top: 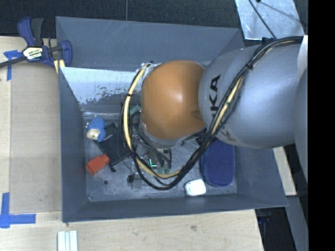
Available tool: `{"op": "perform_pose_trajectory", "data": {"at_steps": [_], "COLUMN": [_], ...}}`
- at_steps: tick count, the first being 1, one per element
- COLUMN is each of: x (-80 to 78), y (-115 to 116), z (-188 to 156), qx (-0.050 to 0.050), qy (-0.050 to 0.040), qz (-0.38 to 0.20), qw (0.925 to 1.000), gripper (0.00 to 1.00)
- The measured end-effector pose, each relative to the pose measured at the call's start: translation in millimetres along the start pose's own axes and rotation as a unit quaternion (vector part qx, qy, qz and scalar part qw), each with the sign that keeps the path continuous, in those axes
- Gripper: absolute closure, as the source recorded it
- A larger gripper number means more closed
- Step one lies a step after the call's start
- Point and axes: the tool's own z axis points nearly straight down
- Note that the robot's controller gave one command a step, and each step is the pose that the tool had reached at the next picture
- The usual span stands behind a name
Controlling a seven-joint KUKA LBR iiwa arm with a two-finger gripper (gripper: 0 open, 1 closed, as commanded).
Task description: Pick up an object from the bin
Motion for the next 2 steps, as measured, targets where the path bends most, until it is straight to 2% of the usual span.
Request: {"op": "perform_pose_trajectory", "data": {"at_steps": [1, 2], "x": [-48.4, -50.0], "y": [3.3, 3.8], "z": [131.3, 126.3], "qx": [0.0, -0.001], "qy": [-0.001, -0.0042], "qz": [-0.037, -0.036], "qw": [0.9993, 0.9994], "gripper": [0.0, 1.0]}}
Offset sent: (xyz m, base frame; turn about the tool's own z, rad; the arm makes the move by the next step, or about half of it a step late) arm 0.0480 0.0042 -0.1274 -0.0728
